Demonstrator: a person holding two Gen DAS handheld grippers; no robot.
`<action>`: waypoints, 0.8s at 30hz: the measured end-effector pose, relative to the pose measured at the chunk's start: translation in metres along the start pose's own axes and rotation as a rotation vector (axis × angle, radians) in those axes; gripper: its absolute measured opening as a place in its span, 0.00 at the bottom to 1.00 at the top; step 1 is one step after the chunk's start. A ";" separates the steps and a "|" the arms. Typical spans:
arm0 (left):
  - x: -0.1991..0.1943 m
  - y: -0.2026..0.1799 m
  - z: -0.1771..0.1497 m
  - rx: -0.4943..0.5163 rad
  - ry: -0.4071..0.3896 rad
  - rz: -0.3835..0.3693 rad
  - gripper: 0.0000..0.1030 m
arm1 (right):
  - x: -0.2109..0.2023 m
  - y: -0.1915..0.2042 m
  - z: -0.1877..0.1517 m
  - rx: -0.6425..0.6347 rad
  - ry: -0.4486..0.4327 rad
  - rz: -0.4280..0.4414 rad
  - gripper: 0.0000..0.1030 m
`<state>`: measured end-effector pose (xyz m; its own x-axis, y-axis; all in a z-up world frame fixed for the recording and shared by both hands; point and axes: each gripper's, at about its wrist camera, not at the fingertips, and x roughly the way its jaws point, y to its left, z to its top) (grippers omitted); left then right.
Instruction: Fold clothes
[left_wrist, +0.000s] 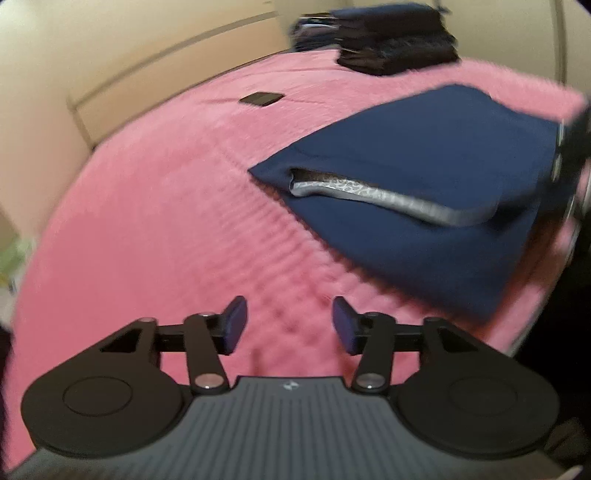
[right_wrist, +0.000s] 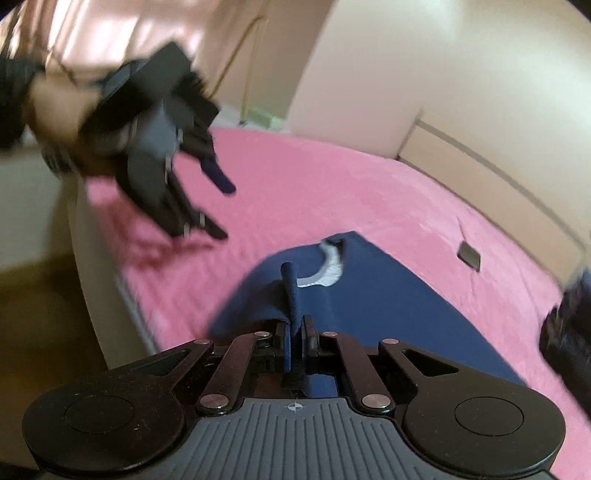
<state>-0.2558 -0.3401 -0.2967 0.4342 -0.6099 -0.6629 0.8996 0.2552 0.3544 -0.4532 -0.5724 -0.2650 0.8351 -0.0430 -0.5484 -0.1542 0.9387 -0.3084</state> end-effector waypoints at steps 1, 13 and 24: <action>0.008 -0.003 0.004 0.068 -0.009 0.008 0.53 | -0.001 -0.007 0.003 0.019 -0.005 0.004 0.03; 0.094 -0.013 0.054 0.590 -0.104 0.018 0.58 | -0.035 -0.036 0.006 0.155 -0.066 0.024 0.03; 0.106 -0.027 0.128 0.784 -0.194 0.051 0.05 | -0.088 -0.067 -0.025 0.422 -0.170 -0.018 0.03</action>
